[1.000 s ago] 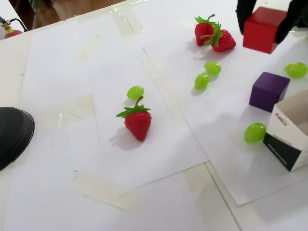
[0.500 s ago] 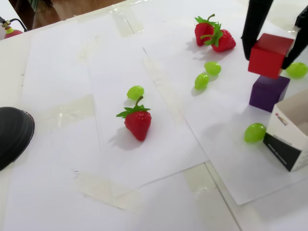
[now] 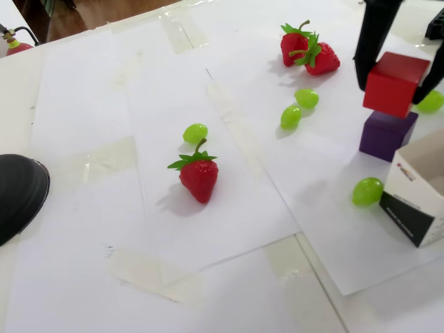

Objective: Put the red cube on top of the purple cube

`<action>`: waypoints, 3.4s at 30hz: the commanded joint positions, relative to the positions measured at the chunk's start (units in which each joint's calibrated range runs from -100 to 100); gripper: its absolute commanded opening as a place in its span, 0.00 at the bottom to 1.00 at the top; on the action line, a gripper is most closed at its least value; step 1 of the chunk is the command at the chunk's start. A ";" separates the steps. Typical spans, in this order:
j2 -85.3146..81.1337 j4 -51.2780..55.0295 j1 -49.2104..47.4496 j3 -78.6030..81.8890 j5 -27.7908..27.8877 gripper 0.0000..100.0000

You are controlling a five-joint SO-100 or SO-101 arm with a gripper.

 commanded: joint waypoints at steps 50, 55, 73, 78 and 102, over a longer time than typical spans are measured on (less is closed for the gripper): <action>1.23 -3.45 -1.97 5.69 -2.88 0.23; 0.97 -4.84 -1.97 5.69 -3.32 0.28; 0.71 -14.23 -3.81 9.51 -10.79 0.40; 0.71 -19.87 -4.18 13.15 -13.14 0.40; -3.50 5.46 -0.50 -11.04 -4.98 0.40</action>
